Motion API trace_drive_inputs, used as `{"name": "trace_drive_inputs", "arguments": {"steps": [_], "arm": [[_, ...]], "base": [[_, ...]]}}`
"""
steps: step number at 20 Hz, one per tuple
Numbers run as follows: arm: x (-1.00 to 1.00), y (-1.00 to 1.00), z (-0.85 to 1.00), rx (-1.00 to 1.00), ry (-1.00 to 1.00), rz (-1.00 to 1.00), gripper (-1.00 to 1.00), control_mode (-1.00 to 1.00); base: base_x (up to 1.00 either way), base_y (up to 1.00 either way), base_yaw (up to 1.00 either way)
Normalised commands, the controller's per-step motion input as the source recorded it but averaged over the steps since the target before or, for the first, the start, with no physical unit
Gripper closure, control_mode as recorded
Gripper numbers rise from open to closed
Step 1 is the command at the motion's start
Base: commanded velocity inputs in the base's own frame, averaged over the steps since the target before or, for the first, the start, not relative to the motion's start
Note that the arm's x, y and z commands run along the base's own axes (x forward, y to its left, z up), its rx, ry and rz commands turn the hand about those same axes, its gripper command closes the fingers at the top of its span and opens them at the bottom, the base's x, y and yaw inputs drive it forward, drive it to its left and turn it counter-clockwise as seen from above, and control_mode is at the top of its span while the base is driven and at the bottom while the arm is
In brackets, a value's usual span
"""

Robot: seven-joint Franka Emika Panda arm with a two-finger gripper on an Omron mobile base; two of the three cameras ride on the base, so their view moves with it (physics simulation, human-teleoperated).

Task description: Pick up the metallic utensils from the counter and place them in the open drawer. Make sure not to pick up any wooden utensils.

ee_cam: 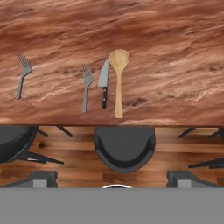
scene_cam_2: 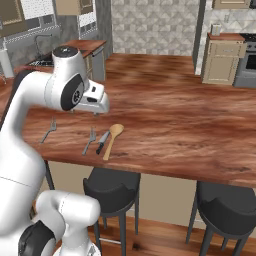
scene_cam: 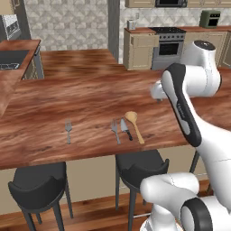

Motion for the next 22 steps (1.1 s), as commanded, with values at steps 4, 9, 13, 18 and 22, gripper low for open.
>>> {"name": "trace_drive_inputs", "arguments": {"steps": [4,9,13,18,22], "arm": [[0.0,0.0,-0.3,-0.07,0.16,0.0,-1.0,-1.0],[0.22,0.04,-0.35,-0.04,0.05,0.0,-1.0,-1.0],[0.49,0.22,-0.57,-0.08,0.09,0.0,-1.0,-1.0],[0.76,0.5,-0.96,-0.01,0.1,0.0,-1.0,-1.0],[0.62,0.5,-1.0,0.02,0.04,0.0,-1.0,-1.0]], "base": [[0.0,0.0,0.0],[0.0,0.0,0.0],[0.0,0.0,0.0],[0.0,0.0,0.0],[0.0,0.0,0.0]]}}
